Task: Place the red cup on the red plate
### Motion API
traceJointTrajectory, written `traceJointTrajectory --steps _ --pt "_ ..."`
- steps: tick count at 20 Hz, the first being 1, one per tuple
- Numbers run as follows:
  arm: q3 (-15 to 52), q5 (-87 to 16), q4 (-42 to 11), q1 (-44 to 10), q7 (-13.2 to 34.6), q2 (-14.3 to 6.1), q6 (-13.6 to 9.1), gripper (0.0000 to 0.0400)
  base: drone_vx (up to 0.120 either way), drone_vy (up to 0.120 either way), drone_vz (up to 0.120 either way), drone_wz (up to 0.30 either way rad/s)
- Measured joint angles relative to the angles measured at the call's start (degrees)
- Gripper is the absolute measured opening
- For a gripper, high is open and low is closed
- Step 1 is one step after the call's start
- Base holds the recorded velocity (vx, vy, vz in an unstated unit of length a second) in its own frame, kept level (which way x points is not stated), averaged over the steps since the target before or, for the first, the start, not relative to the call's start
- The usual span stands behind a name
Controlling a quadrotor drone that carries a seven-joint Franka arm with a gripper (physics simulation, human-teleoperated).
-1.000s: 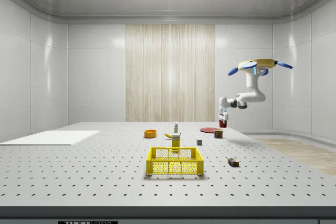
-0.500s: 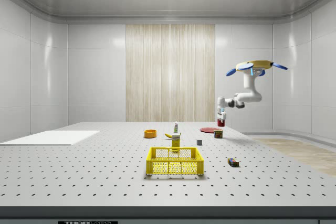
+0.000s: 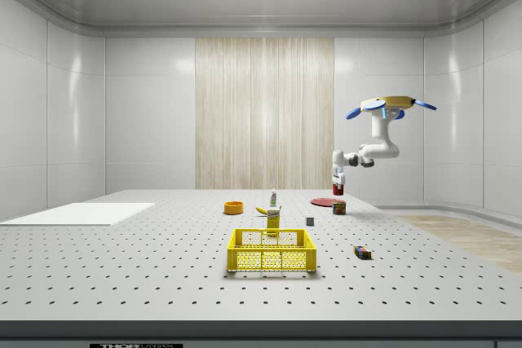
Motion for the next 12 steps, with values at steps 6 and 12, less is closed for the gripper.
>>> traceJointTrajectory --steps 6,12 --pt "0.04 0.15 0.02 -0.09 0.07 -0.35 0.33 0.0099 0.040 -0.120 0.000 0.000" --pt "0.07 0.28 0.03 -0.18 0.14 -0.68 0.63 0.0099 0.000 -0.120 0.000 0.000"
